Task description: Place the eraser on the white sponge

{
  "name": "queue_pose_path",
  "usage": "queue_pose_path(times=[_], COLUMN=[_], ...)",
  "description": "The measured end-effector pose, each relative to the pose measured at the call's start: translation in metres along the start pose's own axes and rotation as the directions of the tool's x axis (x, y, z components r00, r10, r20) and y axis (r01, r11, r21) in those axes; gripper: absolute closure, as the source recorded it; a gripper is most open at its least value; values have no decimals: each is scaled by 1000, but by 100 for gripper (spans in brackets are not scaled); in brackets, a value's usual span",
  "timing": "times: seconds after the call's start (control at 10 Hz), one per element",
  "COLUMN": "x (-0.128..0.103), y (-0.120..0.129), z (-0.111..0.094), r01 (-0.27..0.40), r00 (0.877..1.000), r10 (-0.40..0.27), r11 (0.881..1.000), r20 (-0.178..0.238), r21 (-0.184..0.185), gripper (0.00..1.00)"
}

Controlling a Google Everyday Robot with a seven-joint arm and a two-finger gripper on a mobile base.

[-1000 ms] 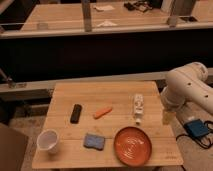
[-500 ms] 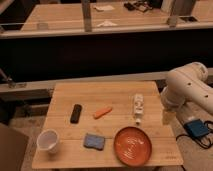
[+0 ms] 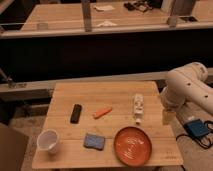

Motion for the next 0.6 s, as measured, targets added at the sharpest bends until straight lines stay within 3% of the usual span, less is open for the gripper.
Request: queue_pose_path(times=[0.3, 0.6], x=[-54, -69], y=[-9, -15], z=[-4, -9], r01=[59, 93], r00=[998, 996], r10=[-59, -92], r11=[998, 995], r20=[-8, -15], r21=[13, 25], gripper=[20, 20])
